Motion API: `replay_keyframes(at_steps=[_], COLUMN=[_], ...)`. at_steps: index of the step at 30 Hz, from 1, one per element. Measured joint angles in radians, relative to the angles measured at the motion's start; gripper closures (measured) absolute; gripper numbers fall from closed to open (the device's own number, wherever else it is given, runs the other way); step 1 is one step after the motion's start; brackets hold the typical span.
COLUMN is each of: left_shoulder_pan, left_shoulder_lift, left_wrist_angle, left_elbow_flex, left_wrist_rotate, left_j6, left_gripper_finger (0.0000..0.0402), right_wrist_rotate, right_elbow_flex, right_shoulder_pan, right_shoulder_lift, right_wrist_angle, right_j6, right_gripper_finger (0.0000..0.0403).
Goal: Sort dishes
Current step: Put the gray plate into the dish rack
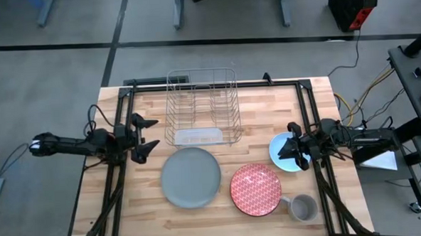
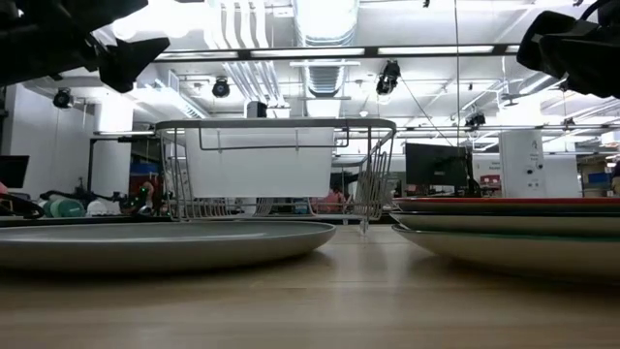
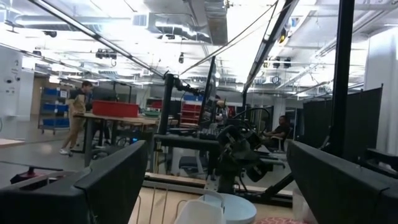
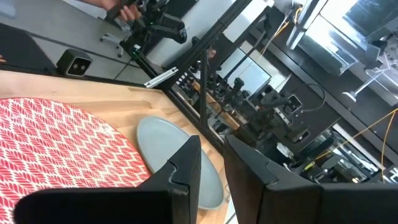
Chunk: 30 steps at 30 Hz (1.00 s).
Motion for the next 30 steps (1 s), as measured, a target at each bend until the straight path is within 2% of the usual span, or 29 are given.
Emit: replay_keyframes(at_steps=[11,24,30], left_shoulder_pan=[0.000,0.000,0.000], left_shoulder_lift=[0.025,0.087,0.120], left_wrist_angle=[0.000,-0.004,-0.003], left_elbow_flex=[0.000,0.000,0.000], left_wrist_rotate=[0.000,0.000,0.000], left_j6=[0.006,0.006,0.006], left_gripper_finger=[0.0028,0.0028,0.0028], right_wrist_rotate=[0.000,-0.002,-0.002], right_elbow_flex=[-0.001,-0.001,-0.001], right_shoulder_pan=[0.000,0.001,0.001], right_shoulder_lift=[0.001,0.004,0.004], right_wrist_angle=[0.000,0.026,0.019], right_j6=[-0.010,0.517,0.659], right_gripper_finger=[0.0359,0.0337,0.0330])
